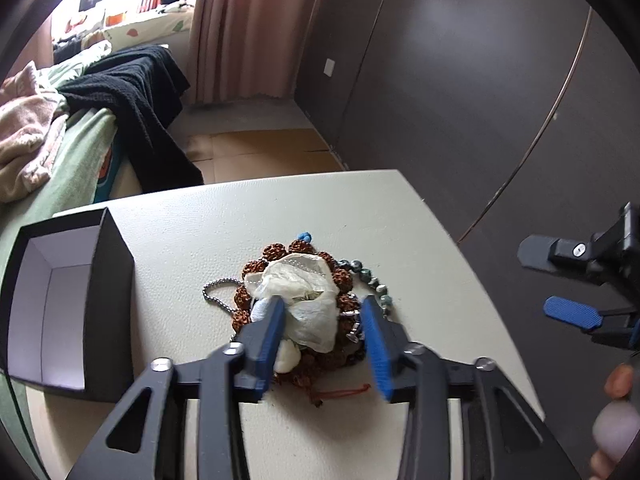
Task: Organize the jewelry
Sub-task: 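Lower the left gripper onto the white tissue and close on it, then carry the tissue into the black box and open the left gripper while the right gripper grasps the silver chain, then lower the silver chain into the black box and open the right gripper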
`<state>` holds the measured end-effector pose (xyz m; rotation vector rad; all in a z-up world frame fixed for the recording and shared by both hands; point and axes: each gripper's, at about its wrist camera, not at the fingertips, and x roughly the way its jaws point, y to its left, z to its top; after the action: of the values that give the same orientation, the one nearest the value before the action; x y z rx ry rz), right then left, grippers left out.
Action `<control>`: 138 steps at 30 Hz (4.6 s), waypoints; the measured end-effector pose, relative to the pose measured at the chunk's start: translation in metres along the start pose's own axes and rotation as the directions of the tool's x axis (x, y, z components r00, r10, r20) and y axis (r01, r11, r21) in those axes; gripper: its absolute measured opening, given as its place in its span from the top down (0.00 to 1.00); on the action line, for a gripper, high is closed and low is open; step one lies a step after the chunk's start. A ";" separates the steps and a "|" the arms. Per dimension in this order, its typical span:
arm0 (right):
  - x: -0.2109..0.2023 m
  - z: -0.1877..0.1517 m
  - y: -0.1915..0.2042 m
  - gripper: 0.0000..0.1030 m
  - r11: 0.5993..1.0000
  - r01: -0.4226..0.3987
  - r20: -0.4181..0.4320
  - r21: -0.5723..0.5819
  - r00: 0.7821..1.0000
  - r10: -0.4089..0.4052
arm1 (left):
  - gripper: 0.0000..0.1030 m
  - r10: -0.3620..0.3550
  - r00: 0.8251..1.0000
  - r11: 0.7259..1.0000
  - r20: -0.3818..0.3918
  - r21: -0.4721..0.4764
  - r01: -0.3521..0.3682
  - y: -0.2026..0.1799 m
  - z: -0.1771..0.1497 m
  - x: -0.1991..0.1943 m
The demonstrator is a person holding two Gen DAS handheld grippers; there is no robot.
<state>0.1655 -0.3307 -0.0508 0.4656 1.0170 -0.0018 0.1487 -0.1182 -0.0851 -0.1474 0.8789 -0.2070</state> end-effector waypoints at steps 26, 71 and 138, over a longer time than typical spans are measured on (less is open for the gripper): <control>0.058 -0.022 0.033 0.48 0.985 -0.150 -0.163 0.081 0.973 0.161 | 1.00 -0.100 0.969 0.985 0.227 -0.112 0.128 0.056 0.024 -0.081; -0.027 -0.030 0.069 0.82 0.931 -0.363 0.039 -0.031 0.931 0.364 | 1.00 -0.002 0.957 0.965 0.291 -0.252 0.079 0.134 0.004 -0.145; -0.077 -0.043 0.311 0.84 0.841 -0.308 0.013 -0.445 0.937 0.350 | 0.14 0.005 0.927 0.796 0.374 -0.563 0.223 0.268 -0.005 -0.192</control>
<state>0.1561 -0.0505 0.1094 0.2180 0.8011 0.5042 0.0577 0.1876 -0.0021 -0.8144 0.5392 0.0012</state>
